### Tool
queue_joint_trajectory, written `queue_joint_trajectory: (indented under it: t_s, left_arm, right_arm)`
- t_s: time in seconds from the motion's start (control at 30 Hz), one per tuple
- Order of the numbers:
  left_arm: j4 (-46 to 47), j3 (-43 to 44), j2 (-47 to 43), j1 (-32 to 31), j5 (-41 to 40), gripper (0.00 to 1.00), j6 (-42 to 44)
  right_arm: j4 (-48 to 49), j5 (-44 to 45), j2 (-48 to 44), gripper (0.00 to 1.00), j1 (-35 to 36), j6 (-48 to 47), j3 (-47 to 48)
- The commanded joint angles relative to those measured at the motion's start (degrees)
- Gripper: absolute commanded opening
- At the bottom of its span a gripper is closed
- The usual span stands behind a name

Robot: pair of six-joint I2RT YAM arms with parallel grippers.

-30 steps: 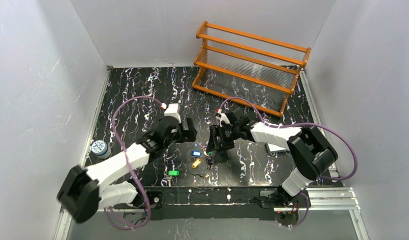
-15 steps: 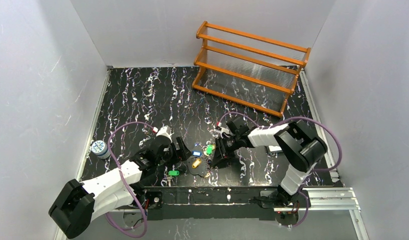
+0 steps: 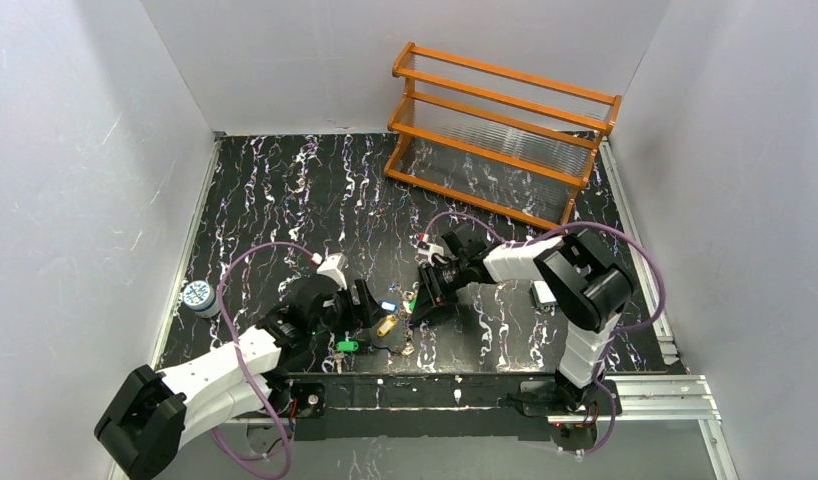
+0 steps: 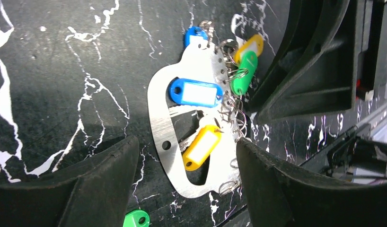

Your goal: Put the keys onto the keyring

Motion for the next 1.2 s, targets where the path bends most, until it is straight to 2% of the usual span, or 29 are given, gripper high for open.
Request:
queue_joint_trajectory:
  t_s: [0.0,0.23,0.4,0.77,1.0,1.17]
  left_arm:
    - [5.5,-3.2,-3.9,0.1,5.0,0.72,5.7]
    - [16.3,-7.0,-10.1,0.1,10.0,0.7,10.0]
    - [23.6,-9.8,-12.8,0.1,13.3,0.7,10.9]
    - [25.3,-10.5,-14.6,0.1,14.7,0.71,10.5]
    - [25.2,-10.9,-15.2,0.1,14.9,0.71,9.6]
    - [24.6,-10.7,-15.3,0.1,15.2,0.71,9.6]
  right_arm:
    - [-5.8,5.8,-6.4,0.37,0.1,-8.6,-0.2]
    - [-6.2,3.8,-14.3,0.38,0.3,-15.7,-2.8]
    - [-6.9,4.2,-15.7,0.38,1.4,-17.3,-2.0]
    - [-11.6,14.2,-10.2,0.39,13.2,-20.8,4.7]
    - [-11.9,18.7,-9.2,0.37,14.9,-21.0,6.1]
    - [-12.8,18.7,-7.8,0.35,15.7,-22.4,7.4]
